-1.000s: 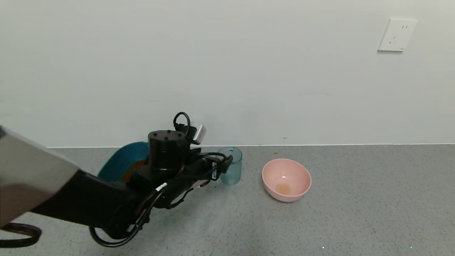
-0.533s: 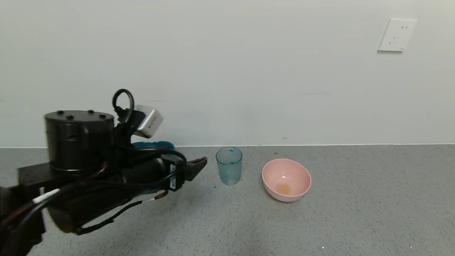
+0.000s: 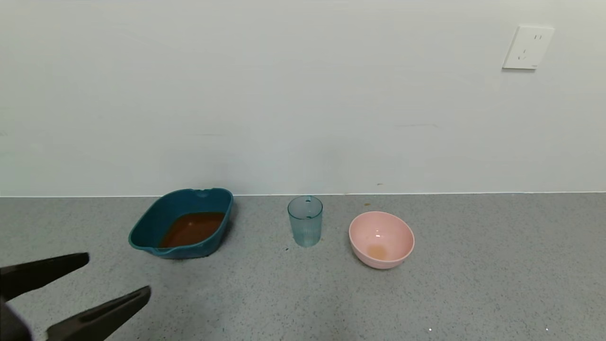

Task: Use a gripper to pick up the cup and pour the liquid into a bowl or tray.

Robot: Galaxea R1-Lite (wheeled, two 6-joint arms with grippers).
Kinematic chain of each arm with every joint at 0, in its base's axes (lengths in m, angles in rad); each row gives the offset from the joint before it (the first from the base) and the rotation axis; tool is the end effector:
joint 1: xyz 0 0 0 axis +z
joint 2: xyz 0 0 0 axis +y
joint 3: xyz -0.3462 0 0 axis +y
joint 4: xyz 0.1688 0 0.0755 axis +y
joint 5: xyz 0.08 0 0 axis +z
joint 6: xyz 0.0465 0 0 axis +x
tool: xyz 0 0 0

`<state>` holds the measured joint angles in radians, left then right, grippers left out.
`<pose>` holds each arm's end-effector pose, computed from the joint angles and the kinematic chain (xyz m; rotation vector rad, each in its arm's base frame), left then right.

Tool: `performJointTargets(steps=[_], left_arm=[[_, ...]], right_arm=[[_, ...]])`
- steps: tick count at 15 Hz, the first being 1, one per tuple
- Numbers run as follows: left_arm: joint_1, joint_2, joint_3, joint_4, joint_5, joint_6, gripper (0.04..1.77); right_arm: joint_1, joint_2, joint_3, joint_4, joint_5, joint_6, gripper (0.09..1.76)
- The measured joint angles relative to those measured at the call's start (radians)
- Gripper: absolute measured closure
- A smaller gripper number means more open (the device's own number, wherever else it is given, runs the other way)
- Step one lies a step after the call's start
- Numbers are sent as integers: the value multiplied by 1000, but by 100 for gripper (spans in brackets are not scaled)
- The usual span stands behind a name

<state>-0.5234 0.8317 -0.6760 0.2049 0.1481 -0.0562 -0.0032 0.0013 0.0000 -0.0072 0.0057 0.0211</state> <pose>0.0581 -0.0256 0.2598 0.0645 0.3526 -0.3613 -0.0508 0.0004 0.0765 0.0211 -0.0059 0.0026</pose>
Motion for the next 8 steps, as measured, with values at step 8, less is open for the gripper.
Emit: performJointTargets(steps=[8], left_arm=[[232,-356,11,209,2,6,10]], right_arm=[[0,0,0,0,0,0,14]])
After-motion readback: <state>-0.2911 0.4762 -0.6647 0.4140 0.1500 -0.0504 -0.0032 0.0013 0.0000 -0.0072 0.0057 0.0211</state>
